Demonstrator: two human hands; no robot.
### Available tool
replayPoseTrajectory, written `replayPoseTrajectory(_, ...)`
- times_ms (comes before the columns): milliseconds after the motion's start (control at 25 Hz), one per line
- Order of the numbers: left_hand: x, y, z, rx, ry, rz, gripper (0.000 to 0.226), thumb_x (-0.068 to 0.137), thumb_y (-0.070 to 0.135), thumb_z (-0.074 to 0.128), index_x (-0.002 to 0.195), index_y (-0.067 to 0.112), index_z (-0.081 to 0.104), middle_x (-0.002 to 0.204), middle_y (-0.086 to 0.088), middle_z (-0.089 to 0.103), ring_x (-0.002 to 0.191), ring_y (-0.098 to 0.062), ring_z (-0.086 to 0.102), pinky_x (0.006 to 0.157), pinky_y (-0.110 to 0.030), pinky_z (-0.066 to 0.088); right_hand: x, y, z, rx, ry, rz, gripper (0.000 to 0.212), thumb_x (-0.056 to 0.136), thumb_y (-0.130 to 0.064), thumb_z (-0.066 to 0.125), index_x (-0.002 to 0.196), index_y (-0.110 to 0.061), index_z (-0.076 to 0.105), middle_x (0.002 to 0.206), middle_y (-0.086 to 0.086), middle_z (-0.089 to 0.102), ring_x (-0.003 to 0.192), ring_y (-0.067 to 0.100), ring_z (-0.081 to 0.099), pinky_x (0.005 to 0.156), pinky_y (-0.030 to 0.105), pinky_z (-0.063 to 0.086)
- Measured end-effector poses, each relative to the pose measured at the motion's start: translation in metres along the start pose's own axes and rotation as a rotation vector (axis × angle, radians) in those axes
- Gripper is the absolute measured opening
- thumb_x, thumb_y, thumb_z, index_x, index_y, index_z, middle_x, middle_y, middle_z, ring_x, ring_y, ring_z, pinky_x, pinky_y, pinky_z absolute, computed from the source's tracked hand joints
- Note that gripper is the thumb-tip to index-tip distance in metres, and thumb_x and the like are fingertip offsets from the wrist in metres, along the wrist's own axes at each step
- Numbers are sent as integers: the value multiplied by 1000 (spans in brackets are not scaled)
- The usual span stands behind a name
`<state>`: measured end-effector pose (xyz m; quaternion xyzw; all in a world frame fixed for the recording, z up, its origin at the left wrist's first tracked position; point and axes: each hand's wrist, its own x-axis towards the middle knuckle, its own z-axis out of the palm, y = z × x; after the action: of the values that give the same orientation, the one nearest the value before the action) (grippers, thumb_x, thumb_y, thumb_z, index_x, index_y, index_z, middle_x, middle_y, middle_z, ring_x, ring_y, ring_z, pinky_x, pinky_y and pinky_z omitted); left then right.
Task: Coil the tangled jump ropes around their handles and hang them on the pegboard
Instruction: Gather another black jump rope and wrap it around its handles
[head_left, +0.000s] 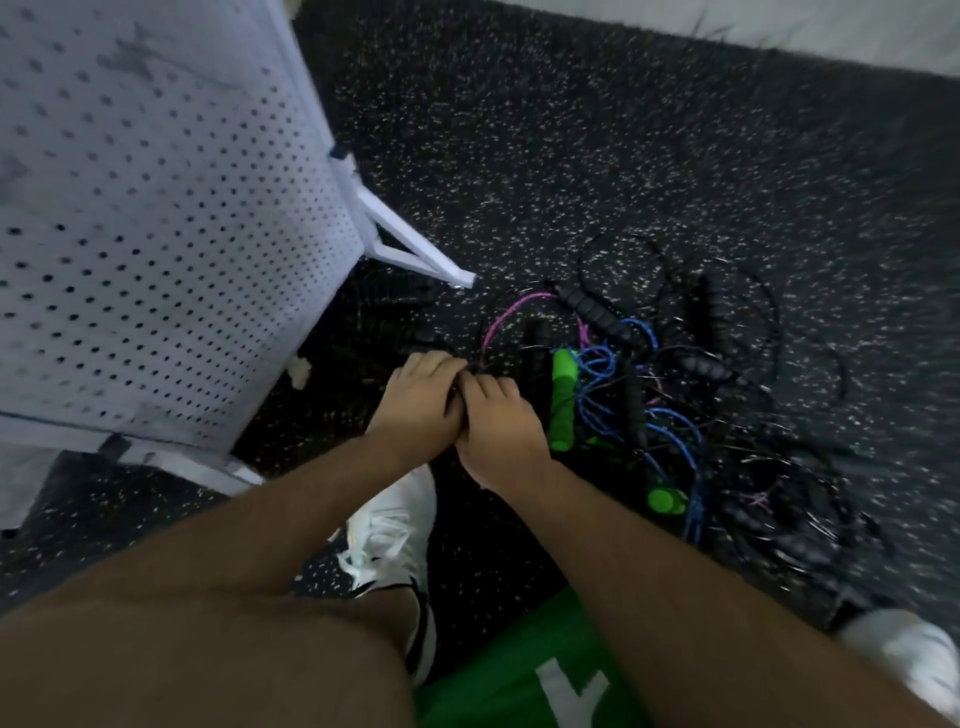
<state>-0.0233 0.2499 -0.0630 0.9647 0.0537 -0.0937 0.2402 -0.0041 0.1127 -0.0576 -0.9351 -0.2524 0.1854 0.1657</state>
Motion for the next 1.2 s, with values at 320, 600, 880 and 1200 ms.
replayPoseTrajectory(320,50,130,44,137,-288,453,67,85,45,32,139,12,53,135,-8,52,125,-29,46,104,-46,41,-68,135,-71,-105,11,236,44,100,-31,43,142,-17,47,136,10,45,127,34,39,106,45,37)
replayPoseTrajectory(600,74,164,89,286,-473,240,49,99,34,56,146,25,48,154,-18,39,142,-35,37,113,-37,31,-97,200,-64,64,-154,410,51,101,-35,43,151,-23,36,145,11,44,131,34,41,104,44,41)
replayPoseTrajectory(880,78,195,53,-121,-365,128,31,100,3,43,128,14,47,105,-1,61,97,-16,60,82,-31,49,-98,201,-97,118,178,340,55,93,-15,50,146,-23,37,142,7,36,114,33,51,82,44,51)
replayPoseTrajectory(1200,53,285,-102,-238,-428,-18,36,90,-2,41,111,17,64,103,-15,70,66,-17,48,50,-28,35,-128,160,-212,252,120,191,69,90,-7,46,152,-35,33,153,-5,34,128,26,50,101,37,48)
